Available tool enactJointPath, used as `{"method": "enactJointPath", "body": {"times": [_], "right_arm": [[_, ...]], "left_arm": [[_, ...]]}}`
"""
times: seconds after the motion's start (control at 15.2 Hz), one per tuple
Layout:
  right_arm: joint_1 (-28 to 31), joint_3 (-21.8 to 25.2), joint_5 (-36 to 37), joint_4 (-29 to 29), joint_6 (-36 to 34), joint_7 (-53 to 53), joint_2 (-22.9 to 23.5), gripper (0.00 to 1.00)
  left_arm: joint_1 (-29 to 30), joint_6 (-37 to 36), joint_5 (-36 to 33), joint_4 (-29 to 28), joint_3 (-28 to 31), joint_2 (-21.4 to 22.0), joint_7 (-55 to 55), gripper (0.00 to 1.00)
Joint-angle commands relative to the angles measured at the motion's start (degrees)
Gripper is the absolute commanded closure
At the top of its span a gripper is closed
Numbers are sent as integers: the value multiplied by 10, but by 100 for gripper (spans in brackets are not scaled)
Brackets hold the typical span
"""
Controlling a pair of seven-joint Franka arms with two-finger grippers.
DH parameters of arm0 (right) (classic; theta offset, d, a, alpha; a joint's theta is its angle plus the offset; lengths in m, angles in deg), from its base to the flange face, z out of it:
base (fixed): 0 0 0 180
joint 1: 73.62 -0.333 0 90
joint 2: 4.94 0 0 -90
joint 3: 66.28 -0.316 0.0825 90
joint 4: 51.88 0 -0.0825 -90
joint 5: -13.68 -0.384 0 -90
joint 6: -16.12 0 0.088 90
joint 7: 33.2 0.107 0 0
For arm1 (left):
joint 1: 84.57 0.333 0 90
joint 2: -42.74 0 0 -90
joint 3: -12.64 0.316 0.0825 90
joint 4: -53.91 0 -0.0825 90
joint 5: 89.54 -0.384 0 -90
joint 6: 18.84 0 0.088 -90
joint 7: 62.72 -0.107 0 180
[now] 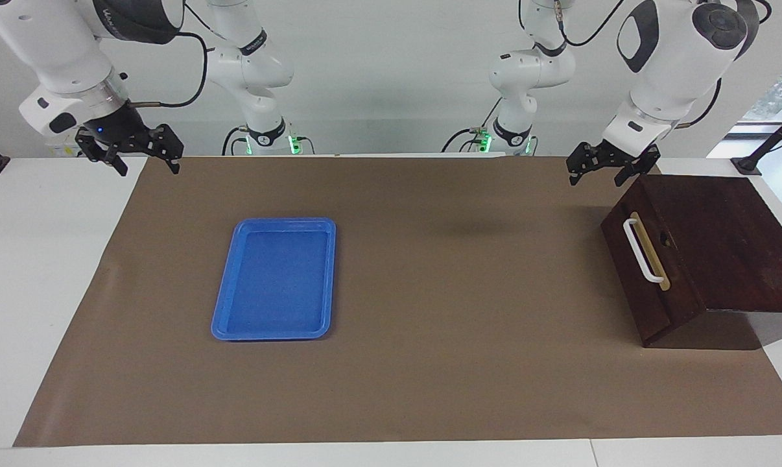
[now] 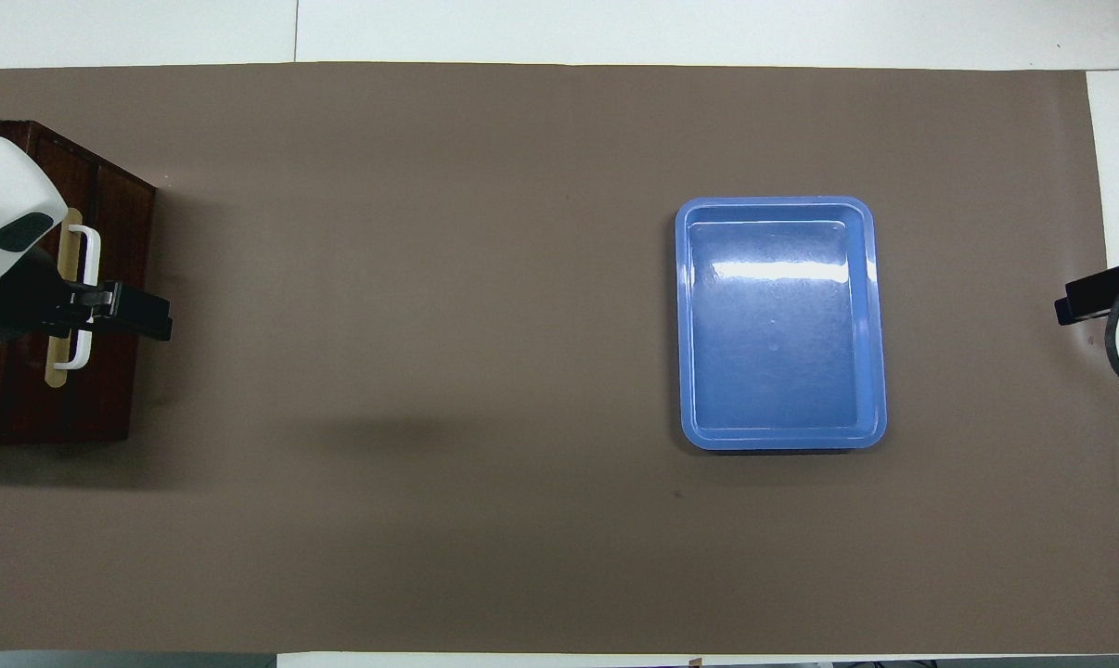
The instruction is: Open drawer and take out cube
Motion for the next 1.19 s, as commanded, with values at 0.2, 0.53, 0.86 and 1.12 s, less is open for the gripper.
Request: {"method": "enactJointPath", "body": {"times": [0.2,0.53,0.86,1.12], "right_arm": [[-1,1,-6,8,-2,10,-7,0],[-1,1,-6,8,-2,10,-7,0],[-1,1,-6,8,-2,10,-7,0],[-1,1,-6,8,-2,10,-7,0]], "left_arm": [[-5,11,7,-19,5,16,-9,0],[-12,77,-55,-52,4,5,-5,0],[-12,174,-177,-100,4,-35,2,0],[2,222,-243,-106,5,-76,64,0]]}}
